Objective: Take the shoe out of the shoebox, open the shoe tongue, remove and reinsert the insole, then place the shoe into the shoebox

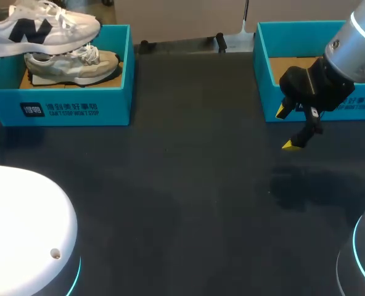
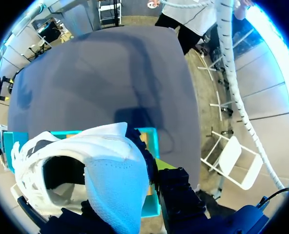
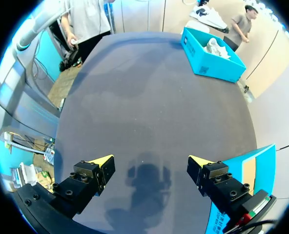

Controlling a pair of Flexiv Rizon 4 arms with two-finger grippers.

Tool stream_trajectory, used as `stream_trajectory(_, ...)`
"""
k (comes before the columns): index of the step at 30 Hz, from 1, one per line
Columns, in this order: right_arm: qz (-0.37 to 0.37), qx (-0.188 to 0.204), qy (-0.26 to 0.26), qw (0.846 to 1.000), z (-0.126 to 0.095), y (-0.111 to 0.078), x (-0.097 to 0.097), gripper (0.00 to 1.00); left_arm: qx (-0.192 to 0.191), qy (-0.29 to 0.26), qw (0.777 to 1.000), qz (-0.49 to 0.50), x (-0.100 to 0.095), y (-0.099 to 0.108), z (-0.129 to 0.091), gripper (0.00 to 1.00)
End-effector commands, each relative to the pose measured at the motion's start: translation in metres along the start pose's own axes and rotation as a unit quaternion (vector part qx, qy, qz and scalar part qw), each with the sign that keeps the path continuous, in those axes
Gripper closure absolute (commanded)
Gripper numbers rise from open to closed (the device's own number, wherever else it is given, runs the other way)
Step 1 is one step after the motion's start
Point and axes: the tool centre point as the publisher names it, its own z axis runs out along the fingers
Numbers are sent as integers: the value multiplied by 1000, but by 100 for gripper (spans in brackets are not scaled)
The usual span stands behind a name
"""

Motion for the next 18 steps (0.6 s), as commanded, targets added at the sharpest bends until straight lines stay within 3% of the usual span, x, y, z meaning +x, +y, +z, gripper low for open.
stream_trajectory(1,0,1,-1,1000,1,0,0,0,-32,7,999,-11,-19,-40,-4,100)
stream_trajectory(18,0,1,-1,1000,1,0,0,0,-46,26,997,-59,-98,-128,-8,100)
